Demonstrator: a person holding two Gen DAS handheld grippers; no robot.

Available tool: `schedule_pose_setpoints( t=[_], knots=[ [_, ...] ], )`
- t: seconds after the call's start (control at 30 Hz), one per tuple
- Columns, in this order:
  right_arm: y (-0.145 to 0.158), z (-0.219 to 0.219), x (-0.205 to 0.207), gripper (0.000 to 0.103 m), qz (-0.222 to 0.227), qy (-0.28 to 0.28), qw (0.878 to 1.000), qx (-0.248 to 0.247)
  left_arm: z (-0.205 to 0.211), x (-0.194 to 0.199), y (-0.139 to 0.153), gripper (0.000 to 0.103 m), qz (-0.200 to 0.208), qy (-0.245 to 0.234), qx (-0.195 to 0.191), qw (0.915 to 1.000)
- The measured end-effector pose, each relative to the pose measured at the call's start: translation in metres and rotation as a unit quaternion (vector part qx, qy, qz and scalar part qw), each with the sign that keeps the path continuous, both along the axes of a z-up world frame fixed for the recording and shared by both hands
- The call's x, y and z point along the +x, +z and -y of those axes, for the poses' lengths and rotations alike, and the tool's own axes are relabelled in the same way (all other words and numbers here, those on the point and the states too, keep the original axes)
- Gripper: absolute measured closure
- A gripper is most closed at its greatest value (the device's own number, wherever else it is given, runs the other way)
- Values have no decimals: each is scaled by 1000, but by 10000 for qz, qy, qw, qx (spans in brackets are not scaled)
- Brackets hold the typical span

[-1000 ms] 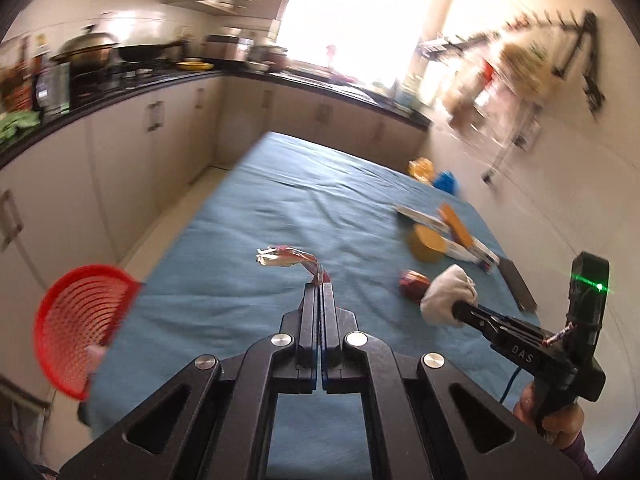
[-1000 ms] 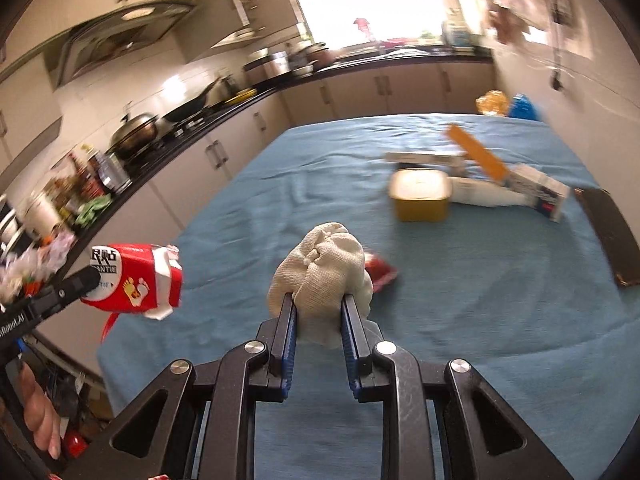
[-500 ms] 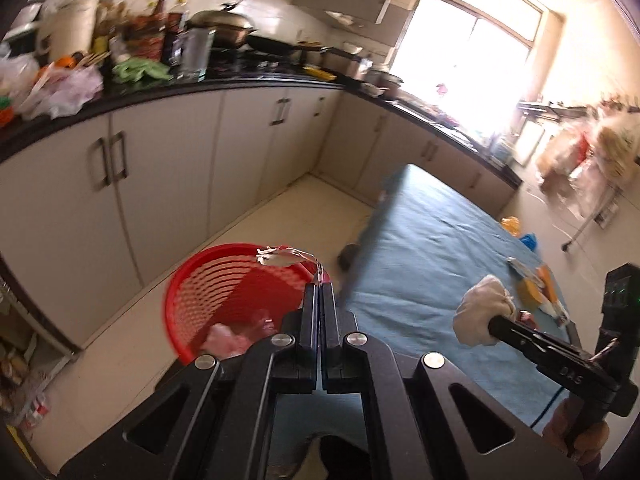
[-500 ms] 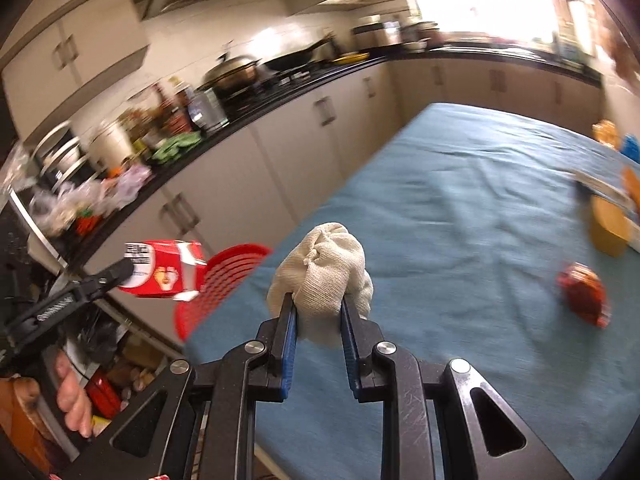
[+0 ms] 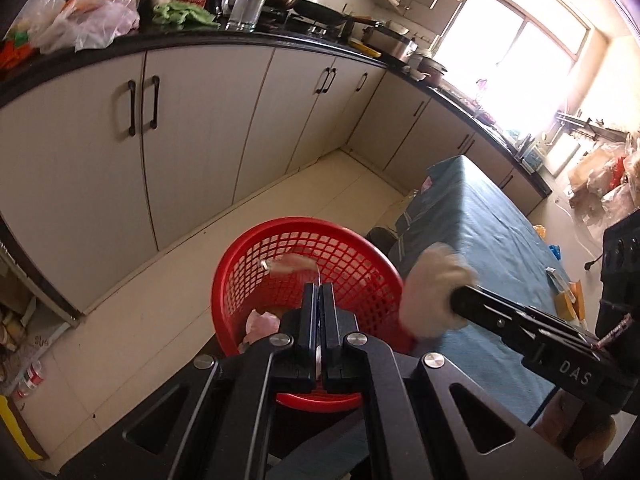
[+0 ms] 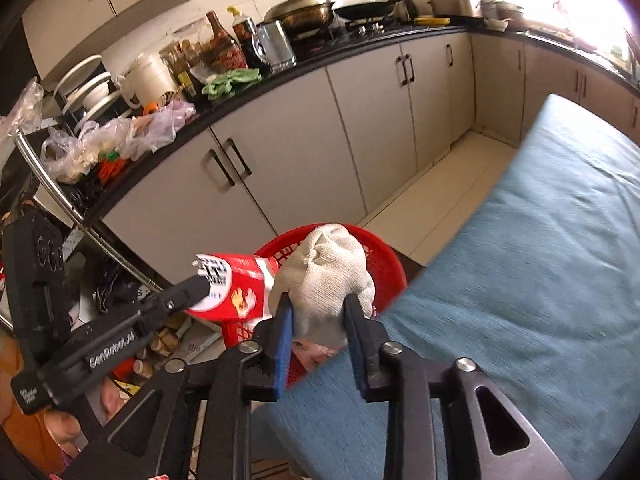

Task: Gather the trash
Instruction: 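Carry the cloth and YANTIE wrapper to the red basket and release, then return both tools to the table toward the red snack bag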

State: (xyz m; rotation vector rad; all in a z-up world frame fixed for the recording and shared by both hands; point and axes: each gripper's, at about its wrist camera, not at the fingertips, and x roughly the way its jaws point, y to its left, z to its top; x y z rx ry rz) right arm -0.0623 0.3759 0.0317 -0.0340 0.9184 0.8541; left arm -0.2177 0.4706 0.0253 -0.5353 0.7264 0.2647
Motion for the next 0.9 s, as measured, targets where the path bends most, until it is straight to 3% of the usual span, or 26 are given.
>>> schedule_pose_setpoints(
  t=[0.07,0.13,0.2,0.5,0.67,0.83,0.9],
  knots=[
    [-4,-5,4,67,-70,13,10000,8,-4,2,-3,98,-69,5,-35,10000],
    [-6,-5,7,63,-108,12,9999,29,-6,1,-6,70,-95,39,-70,9999],
    [-7,-3,9,59,-66,-36,10000,-15,-11,-3,-6,53,-27,195,-84,9998],
    [-6,26,9,55,95,-286,9994,-171,-30,-12,-10,51,-99,610,-49,9981],
    [-3,53,1,55,176,-440,9987,-179,-30,-10,-26,51,-515,942,381,9935],
    [5,78,-10,53,289,-591,9978,-117,-34,1,-55,51,-1055,1001,262,9890],
    [8,91,-16,51,375,-658,9971,-119,-32,-3,-55,51,-1006,1036,195,9893]
  ],
)
